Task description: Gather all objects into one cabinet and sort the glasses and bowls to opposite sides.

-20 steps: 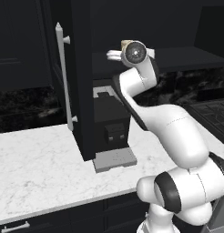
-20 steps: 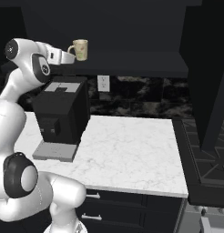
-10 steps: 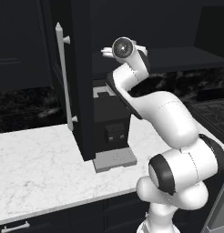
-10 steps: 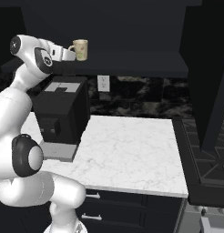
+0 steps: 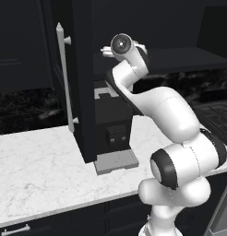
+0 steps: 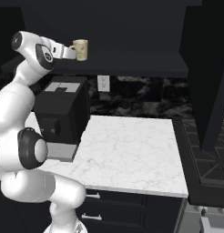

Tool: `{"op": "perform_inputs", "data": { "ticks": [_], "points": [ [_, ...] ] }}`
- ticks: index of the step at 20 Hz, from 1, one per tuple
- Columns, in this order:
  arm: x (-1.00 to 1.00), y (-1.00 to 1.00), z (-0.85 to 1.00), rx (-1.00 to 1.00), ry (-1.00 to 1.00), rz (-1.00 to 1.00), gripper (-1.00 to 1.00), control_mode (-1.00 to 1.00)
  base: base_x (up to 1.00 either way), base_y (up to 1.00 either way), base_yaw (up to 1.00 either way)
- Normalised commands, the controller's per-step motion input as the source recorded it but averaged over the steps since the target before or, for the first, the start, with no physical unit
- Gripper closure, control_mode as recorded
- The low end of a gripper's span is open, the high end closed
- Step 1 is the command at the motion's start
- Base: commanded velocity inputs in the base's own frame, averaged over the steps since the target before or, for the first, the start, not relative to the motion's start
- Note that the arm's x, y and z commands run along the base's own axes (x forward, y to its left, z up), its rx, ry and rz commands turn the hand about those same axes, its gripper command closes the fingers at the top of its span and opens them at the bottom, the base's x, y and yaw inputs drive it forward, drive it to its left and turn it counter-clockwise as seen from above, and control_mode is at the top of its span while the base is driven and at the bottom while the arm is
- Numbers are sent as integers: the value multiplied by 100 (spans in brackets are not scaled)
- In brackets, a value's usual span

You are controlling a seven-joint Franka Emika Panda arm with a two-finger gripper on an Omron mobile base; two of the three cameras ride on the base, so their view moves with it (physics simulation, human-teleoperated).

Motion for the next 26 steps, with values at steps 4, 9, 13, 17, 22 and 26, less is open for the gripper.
{"op": "perform_inputs", "data": {
  "ticks": [4, 9, 13, 17, 22, 26],
  "points": [
    [40, 0, 0, 0, 5, -1, -100, -100, 0, 0, 0],
    [28, 0, 0, 0, 7, 0, -100, -100, 0, 0, 0],
    [6, 0, -2, 0, 7, 0, -100, -100, 0, 0, 0],
    [0, 0, -3, 0, 5, -2, -100, -100, 0, 0, 0],
    [5, 0, -2, 0, 3, -2, -100, -100, 0, 0, 0],
    [16, -7, -1, 1, 3, -2, -100, -100, 0, 0, 0]
  ]
}}
